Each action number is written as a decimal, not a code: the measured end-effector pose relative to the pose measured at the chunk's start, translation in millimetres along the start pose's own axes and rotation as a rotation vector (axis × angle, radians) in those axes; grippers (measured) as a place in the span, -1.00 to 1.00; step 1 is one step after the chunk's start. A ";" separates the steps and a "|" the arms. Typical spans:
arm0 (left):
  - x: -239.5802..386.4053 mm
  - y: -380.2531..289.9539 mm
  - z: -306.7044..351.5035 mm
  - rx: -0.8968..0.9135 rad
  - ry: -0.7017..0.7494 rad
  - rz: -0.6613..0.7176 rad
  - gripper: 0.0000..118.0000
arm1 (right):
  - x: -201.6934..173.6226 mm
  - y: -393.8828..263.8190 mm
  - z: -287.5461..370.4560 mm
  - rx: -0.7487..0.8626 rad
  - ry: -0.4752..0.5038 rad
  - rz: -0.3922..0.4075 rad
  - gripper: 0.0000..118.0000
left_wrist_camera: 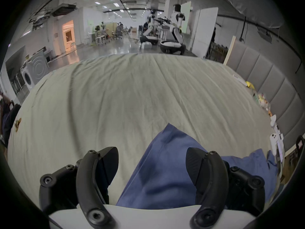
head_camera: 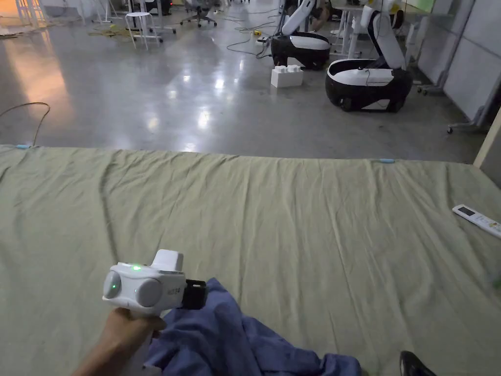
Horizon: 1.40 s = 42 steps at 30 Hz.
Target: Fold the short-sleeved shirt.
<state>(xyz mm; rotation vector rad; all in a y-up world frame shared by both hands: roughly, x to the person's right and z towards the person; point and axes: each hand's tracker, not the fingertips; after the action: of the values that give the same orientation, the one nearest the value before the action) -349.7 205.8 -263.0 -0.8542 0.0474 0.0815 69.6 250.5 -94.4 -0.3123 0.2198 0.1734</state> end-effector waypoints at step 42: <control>23.8 -72.3 205.4 0.287 0.060 -0.117 -0.92 | 44.4 -93.1 -17.5 -0.543 0.062 -0.067 -0.27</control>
<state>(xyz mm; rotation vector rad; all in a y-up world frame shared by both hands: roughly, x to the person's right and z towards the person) -317.6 314.8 -75.7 -0.5712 0.0639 -0.0600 127.8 163.6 -94.9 -0.8646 0.2208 0.1555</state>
